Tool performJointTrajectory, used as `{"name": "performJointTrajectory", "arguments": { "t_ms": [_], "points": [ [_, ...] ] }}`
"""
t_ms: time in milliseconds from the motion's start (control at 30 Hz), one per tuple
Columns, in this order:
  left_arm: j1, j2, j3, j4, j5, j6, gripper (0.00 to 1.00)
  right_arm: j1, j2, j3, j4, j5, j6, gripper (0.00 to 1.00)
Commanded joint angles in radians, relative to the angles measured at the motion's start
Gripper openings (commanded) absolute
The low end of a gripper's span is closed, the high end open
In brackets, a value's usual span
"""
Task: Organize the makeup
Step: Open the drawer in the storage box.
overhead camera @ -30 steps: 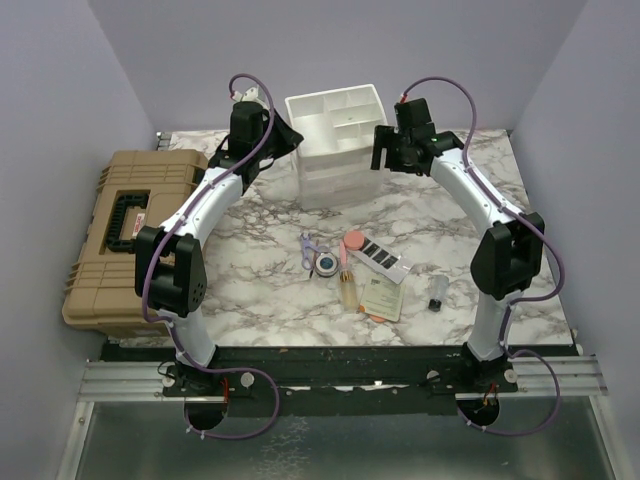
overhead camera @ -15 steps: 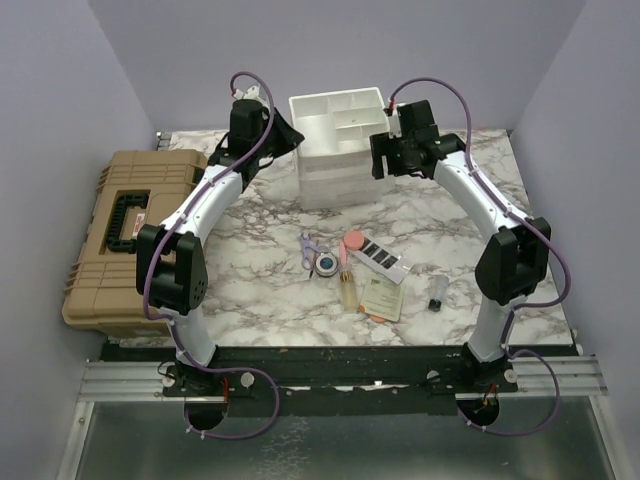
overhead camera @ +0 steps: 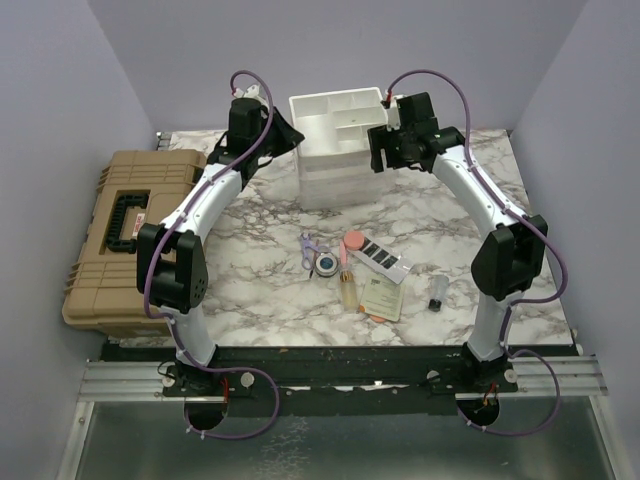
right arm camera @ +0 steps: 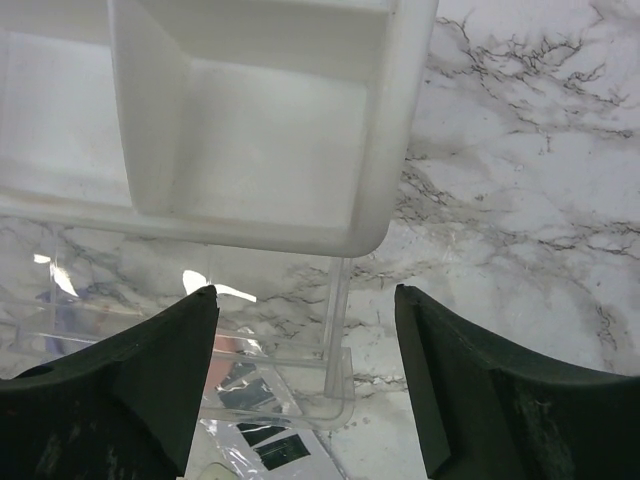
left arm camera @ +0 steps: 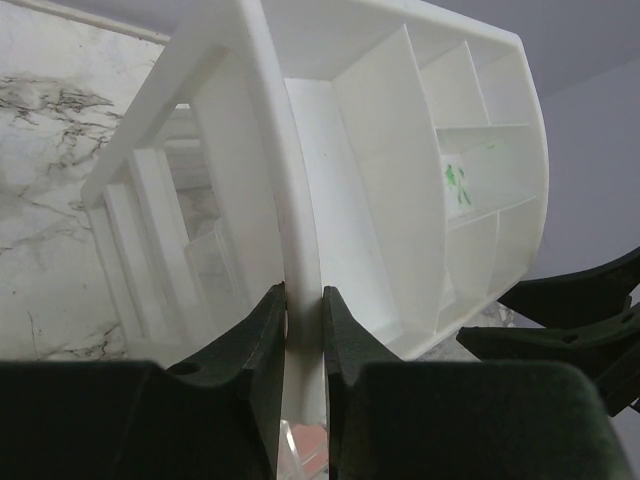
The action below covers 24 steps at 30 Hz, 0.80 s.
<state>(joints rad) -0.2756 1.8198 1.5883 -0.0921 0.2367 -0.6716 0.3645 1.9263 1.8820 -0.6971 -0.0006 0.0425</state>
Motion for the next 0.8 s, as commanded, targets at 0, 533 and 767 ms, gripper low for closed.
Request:
{"name": "performJointTrajectory", "arguments": {
  "t_ms": [0, 533, 767],
  "points": [
    [0.01, 0.026, 0.022, -0.02, 0.037, 0.003, 0.0, -0.004, 0.009, 0.016, -0.034, -0.012, -0.076, 0.77],
    [0.031, -0.106, -0.043, -0.023, -0.025, 0.081, 0.99, -0.004, -0.175, 0.006, -0.028, -0.031, -0.046, 0.86],
    [0.031, -0.303, -0.224, 0.027, -0.167, 0.081, 0.99, -0.004, -0.414, -0.232, 0.172, -0.289, 0.0, 0.85]
  ]
}}
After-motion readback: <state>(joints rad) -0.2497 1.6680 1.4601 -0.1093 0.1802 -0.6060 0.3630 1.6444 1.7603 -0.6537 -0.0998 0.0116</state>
